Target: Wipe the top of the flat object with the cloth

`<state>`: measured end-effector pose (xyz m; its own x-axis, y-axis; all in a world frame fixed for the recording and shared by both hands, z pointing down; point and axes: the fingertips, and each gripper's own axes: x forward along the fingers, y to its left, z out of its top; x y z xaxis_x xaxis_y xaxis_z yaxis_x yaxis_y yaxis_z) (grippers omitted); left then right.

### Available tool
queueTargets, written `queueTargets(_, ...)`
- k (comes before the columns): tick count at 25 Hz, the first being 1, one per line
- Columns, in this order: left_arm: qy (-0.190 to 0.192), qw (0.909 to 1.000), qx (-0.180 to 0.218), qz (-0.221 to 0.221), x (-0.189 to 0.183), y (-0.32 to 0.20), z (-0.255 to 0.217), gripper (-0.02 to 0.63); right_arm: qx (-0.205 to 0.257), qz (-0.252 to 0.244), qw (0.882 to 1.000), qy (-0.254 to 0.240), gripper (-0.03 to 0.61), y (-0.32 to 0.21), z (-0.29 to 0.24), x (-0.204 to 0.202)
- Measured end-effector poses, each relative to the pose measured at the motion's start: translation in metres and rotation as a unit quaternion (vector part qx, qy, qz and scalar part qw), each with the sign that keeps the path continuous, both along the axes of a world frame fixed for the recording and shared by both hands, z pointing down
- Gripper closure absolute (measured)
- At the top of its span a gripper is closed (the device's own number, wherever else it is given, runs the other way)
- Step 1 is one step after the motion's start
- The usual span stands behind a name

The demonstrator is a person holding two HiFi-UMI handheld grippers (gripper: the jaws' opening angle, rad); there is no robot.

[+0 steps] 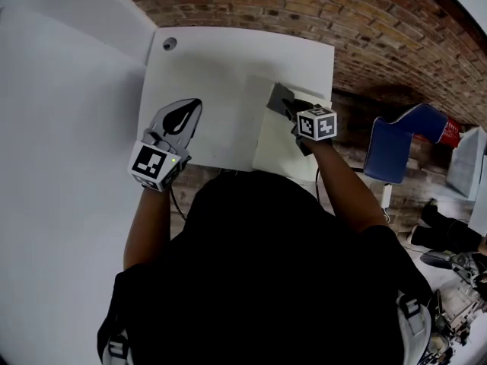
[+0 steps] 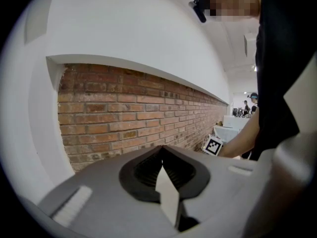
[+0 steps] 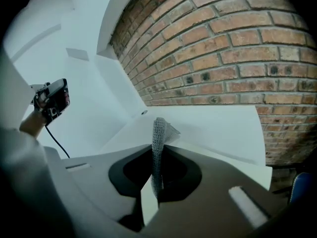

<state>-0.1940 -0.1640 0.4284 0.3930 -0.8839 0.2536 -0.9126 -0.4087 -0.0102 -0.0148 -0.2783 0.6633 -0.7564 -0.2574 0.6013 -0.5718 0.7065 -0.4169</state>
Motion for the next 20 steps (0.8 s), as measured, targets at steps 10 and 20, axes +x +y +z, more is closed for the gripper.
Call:
queueTargets(10, -0.011, 0.9995, -0.022, -0.018, -0.013, 0.005, 0.010, 0.612, -0.049, -0.011, 0.999, 0.019, 0.569, 0.007, 0.047, -0.011)
queueTargets(20, -0.008, 0.9991, -0.033, -0.025, -0.016, 0.018, 0.018, 0.612, -0.069, -0.009, 0.997, 0.040, 0.569, 0.015, 0.075, 0.000)
